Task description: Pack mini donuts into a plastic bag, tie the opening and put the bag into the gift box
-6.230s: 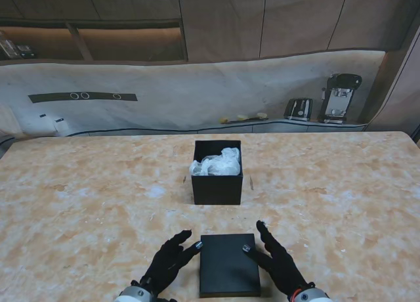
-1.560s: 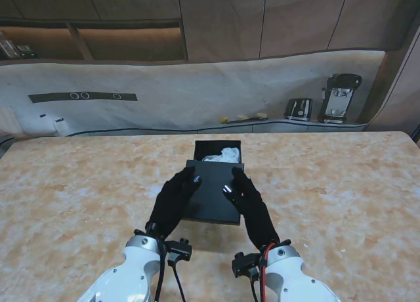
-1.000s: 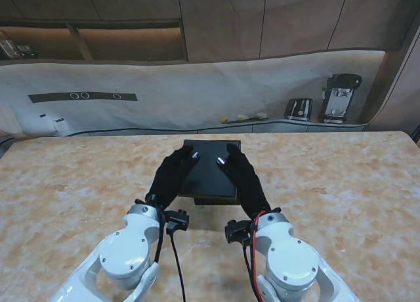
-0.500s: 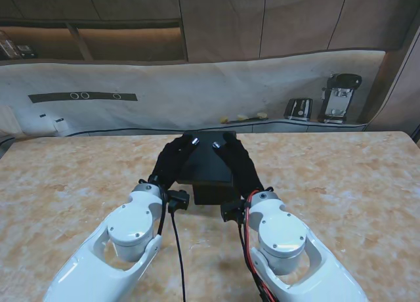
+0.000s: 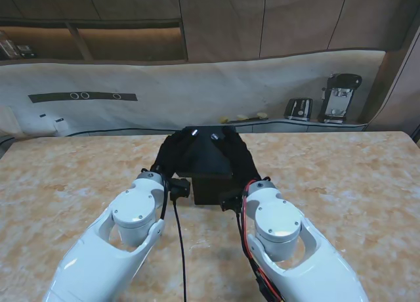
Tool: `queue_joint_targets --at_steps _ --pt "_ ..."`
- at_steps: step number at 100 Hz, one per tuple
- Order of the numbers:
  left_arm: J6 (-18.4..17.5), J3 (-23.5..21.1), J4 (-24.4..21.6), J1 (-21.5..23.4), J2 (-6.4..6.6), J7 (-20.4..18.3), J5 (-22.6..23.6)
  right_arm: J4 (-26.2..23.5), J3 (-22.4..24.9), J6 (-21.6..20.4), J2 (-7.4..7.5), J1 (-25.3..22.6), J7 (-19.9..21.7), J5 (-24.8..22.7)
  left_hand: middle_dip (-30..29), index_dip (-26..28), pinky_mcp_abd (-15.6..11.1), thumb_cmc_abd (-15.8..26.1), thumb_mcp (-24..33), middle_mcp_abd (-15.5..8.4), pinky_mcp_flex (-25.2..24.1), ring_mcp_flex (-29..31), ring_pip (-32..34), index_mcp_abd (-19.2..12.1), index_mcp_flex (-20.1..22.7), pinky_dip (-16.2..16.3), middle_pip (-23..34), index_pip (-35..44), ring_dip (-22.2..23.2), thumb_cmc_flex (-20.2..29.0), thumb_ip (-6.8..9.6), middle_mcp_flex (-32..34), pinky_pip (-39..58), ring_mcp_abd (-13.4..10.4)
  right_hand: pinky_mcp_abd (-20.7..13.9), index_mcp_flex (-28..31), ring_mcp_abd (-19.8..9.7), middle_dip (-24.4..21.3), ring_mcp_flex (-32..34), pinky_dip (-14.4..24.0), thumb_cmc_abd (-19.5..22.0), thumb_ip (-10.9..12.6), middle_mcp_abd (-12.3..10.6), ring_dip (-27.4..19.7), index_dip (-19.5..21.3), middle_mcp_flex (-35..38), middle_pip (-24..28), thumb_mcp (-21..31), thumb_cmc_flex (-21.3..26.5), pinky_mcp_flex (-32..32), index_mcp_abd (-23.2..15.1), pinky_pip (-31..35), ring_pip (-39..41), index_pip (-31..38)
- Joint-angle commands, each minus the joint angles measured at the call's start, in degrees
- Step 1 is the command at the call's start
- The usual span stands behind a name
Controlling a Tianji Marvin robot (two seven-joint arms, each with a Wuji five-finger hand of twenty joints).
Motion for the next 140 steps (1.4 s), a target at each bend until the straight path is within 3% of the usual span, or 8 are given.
queue_joint_targets --at_steps 1,58,140 --pt "0.1 0.9 -1.1 -0.8 -1.1 -1.4 -0.8 -0.3 -0.4 0.3 -1.0 0.0 1.3 -0.1 0.2 -0.1 -3.3 2.0 -0.5 0.4 3.1 7.4 10.2 -0.4 1.0 1.5 0.2 -1.0 2.4 0.6 0.18 0.6 6.6 -1.6 -2.8 -1.2 -3.2 2.1 7.4 3.6 0.3 -1.2 -1.2 2.2 -0.7 0.2 0.3 -0.9 0.2 3.7 0.1 6.1 10.3 0.8" --pt "0.7 3.0 1.9 -3.6 -2.29 -0.5 -4.3 1.3 1.4 1.9 -0.82 0.8 1.8 -0.9 0.1 -0.2 -3.2 2.0 -0.6 0.6 3.0 7.3 10.1 -0.3 1.1 1.5 0.1 -1.0 2.4 0.1 0.23 0.6 6.6 -1.4 -2.8 -1.5 -3.2 2.0 7.3 4.0 0.6 -1.2 -1.2 1.9 -1.4 0.2 0.1 -1.6 1.1 3.3 0.3 6.0 9.7 2.7" --pt "2.0 2.9 1.6 -2.2 -2.72 1.1 -4.8 3.2 1.3 4.3 -1.01 1.9 2.6 -0.8 -0.1 -0.2 -3.1 2.0 -0.6 0.7 2.9 6.9 9.6 -0.2 1.5 0.7 -0.3 -0.9 2.3 -0.3 0.27 0.5 5.1 -1.4 -2.8 -2.0 -3.4 2.1 7.3 4.8 1.1 -1.1 -1.3 1.5 -1.6 0.2 0.2 -2.6 1.9 2.7 0.4 6.1 9.1 5.9"
